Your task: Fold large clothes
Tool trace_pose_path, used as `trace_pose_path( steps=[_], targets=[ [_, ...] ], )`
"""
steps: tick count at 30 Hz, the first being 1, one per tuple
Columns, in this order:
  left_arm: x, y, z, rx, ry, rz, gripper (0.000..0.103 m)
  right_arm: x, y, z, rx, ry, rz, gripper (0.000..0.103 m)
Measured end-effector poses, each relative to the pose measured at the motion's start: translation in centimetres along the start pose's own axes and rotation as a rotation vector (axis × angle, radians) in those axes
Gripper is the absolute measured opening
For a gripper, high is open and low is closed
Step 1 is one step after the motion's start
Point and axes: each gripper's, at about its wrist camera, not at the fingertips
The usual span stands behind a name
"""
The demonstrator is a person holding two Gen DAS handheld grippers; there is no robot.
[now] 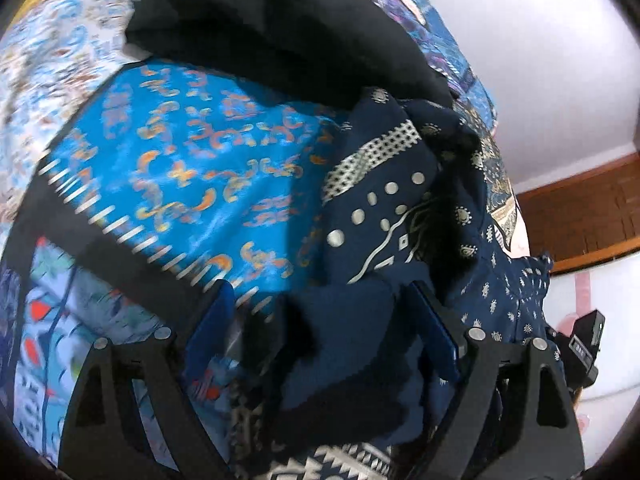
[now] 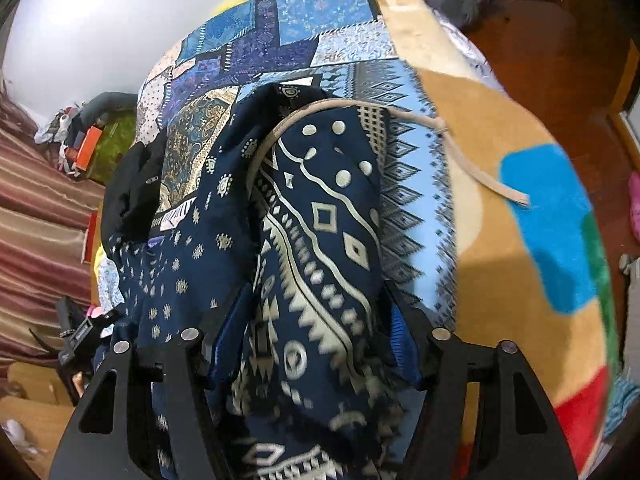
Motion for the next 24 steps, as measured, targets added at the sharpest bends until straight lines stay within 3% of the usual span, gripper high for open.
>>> trace_pose_path(
  steps=[4,8,10,13,14,15,19,24],
  targets=[
    [1.4,-0.6,-1.2,0.061,0.024,0.002,0.084,-0.1,-0.6,0.6,-0.042,0.029,-0.032,0.064],
    [2.4,-1.3,-2.4,0.105,0.018,-0.010,0.068,-0.1,-1.0,0.9,-0.073,0.034,-0.061,0.062],
    [2.4,-1.4,-3.3,0.134,-0.015,-0.025,0.054,0.0,-1.2,1.1,-0.078,0.026,-0.072,0.057],
    [1.7,-0.6,-5.0,0.221,-0.085,-0.057,0.040,-0.1,-1.2,1.7,-0.083,0.045,-0.076,0.023],
    [1.4,-0.3,-5.7,0.257,-0.104,-0.069,0.033,-0.2,-1.2,1.9,-0.089,0.049,-0.071,0.018],
    [0.8,0.1,-6.1,0.296,-0.088,-0.067,0.017,-0.4,-1.2,2.0,-0.088,0.043,-0.077,0.016],
    [-1.3,1.6,-8.9,0.394,-0.110,-0.101,0.014,-1.9,-0.9,3.1,-0.091,0.014,-0.109,0.012],
    [-4.8,1.1,-11.1,0.375,-0.085,-0.168,0.012,-4.7,-0.9,5.6,-0.108,-0.045,-0.172,0.010]
  ],
)
Point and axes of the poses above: each gripper's, at about its wrist camera, not at the fingertips, and x roughly the way its jaws point, z to its left, y to its underside, and after that the axes turned 1 degree about -y, right-handed
